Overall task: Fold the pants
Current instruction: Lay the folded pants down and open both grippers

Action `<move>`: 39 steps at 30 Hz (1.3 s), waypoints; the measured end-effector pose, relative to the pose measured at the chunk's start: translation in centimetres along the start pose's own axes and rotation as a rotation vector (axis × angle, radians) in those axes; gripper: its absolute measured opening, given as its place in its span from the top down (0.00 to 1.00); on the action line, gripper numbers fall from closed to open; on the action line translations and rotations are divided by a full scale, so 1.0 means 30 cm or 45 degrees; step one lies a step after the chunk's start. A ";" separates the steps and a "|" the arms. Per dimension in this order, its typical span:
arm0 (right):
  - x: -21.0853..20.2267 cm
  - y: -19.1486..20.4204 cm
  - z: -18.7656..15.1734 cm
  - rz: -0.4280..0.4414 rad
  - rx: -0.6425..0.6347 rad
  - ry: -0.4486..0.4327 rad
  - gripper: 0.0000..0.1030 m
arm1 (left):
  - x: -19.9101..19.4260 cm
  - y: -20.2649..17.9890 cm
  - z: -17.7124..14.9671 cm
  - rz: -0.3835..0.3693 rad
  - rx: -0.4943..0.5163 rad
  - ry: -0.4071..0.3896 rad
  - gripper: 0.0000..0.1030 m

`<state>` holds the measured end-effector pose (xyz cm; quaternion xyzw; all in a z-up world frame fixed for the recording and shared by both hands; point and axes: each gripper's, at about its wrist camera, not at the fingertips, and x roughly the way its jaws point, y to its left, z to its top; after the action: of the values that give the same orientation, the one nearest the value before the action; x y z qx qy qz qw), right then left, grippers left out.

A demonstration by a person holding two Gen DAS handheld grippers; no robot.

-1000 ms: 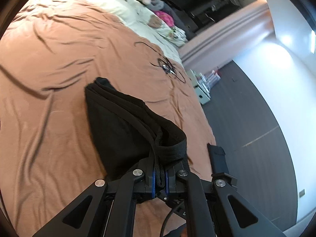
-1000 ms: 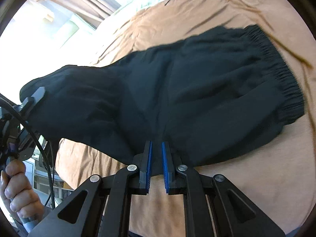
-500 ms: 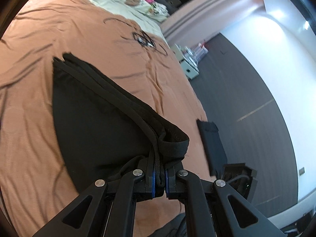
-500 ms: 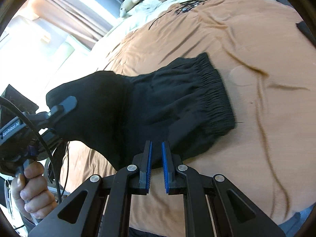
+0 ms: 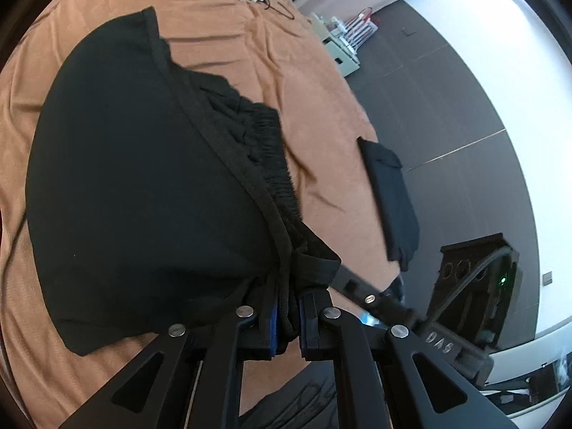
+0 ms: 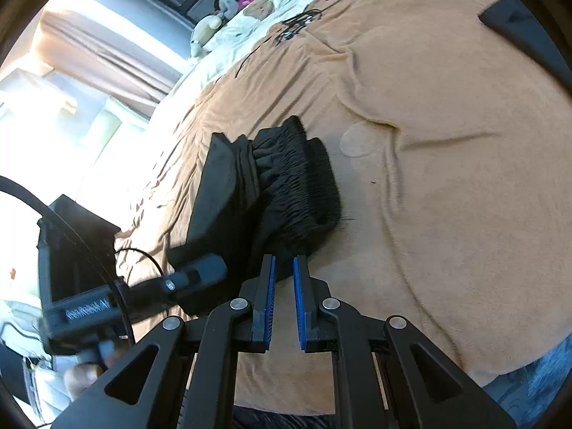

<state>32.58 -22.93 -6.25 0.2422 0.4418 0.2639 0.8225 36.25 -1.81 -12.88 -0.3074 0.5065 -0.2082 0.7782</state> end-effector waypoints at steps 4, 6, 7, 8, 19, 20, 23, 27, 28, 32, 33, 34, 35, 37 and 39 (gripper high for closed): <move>0.001 -0.017 0.018 0.056 0.037 0.001 0.91 | -0.044 0.021 0.019 -0.038 -0.034 -0.027 0.74; 0.018 -0.015 0.029 0.086 0.037 0.009 0.86 | -0.070 0.020 0.025 -0.037 -0.038 -0.058 0.62; 0.027 -0.012 0.033 0.106 0.041 0.011 0.77 | -0.094 0.024 0.015 -0.041 -0.040 -0.072 0.55; 0.036 -0.010 0.037 0.124 0.048 0.012 0.67 | -0.109 0.028 0.018 -0.047 -0.044 -0.084 0.50; 0.161 0.012 0.075 0.245 0.073 0.092 0.55 | -0.244 0.137 0.024 0.011 -0.126 -0.202 0.45; 0.166 0.021 0.080 0.250 0.068 0.094 0.55 | -0.249 0.152 0.026 0.021 -0.139 -0.212 0.45; 0.174 0.051 0.101 0.270 0.044 0.097 0.55 | -0.262 0.196 0.024 0.047 -0.177 -0.221 0.45; 0.210 0.099 0.137 0.219 -0.024 0.159 0.54 | -0.255 0.240 0.013 0.070 -0.218 -0.220 0.45; 0.223 0.110 0.146 0.184 -0.041 0.181 0.54 | -0.256 0.248 0.009 0.068 -0.227 -0.222 0.45; 0.289 0.148 0.183 0.004 -0.138 0.282 0.54 | -0.273 0.271 -0.006 0.075 -0.241 -0.231 0.45; 0.309 0.157 0.191 -0.037 -0.171 0.305 0.54 | -0.277 0.277 -0.008 0.081 -0.245 -0.236 0.45; 0.329 0.168 0.196 -0.078 -0.212 0.332 0.54 | -0.281 0.284 -0.010 0.085 -0.249 -0.239 0.45; 0.345 0.180 0.199 -0.109 -0.247 0.352 0.54 | -0.286 0.292 -0.011 0.088 -0.256 -0.244 0.45; 0.376 0.206 0.202 -0.169 -0.316 0.378 0.56 | -0.290 0.311 -0.012 0.094 -0.273 -0.252 0.45; 0.401 0.223 0.204 -0.225 -0.375 0.396 0.89 | -0.291 0.328 -0.013 0.108 -0.290 -0.253 0.45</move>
<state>41.99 -11.18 -6.23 0.0364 0.5396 0.2867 0.7908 32.54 10.75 -14.01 -0.3911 0.4599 -0.0848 0.7927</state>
